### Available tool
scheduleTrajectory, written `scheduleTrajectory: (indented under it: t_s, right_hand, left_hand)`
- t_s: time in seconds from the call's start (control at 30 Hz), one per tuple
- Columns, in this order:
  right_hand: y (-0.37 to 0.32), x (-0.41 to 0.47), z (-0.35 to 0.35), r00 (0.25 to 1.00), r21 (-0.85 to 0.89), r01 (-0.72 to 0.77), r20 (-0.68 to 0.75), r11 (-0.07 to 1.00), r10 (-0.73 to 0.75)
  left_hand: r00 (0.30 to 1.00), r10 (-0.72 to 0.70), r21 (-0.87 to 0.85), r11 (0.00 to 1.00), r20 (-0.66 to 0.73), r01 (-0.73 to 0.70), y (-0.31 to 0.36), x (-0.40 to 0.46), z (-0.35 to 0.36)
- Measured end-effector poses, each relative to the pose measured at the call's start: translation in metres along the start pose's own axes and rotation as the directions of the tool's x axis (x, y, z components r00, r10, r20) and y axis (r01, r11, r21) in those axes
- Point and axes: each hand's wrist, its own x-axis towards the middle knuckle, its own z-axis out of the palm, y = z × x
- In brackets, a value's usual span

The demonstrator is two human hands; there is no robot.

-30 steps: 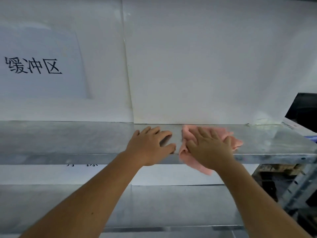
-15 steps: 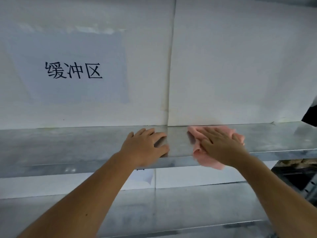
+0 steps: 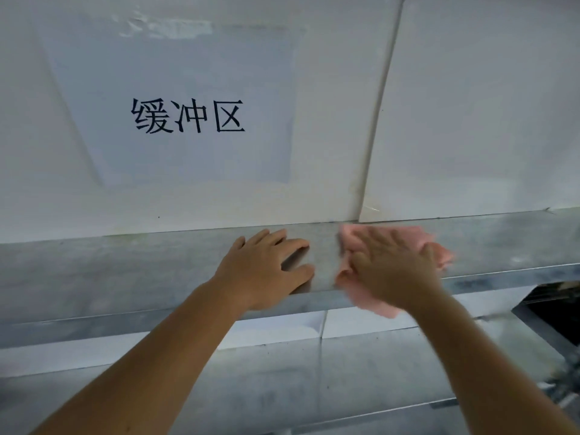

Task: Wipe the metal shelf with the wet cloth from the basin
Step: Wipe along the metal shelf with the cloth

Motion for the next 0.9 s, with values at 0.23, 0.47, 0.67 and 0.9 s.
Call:
scheduleTrajectory:
  t_s: [0.23, 0.47, 0.67, 0.9]
  right_hand:
    - [-0.005, 0.006, 0.003, 0.997, -0.020, 0.073, -0.020, 0.997, -0.074]
    - [-0.098, 0.001, -0.005, 0.984, -0.084, 0.178, 0.046, 0.980, -0.175]
    - [-0.183, 0.000, -0.010, 0.989, -0.160, 0.125, 0.096, 0.979, -0.110]
    - [-0.224, 0.002, -0.011, 0.999, -0.169, 0.030, 0.036, 0.985, -0.024]
  left_hand:
    - [1.000, 0.002, 0.021, 1.000, 0.022, -0.003, -0.025, -0.013, -0.009]
    - [1.000, 0.013, 0.032, 0.999, 0.014, -0.013, -0.085, -0.039, -0.024]
    - [1.000, 0.011, 0.022, 1.000, 0.017, -0.011, -0.159, -0.079, -0.046]
    - [0.999, 0.028, 0.024, 0.999, 0.025, -0.029, -0.234, -0.119, -0.067]
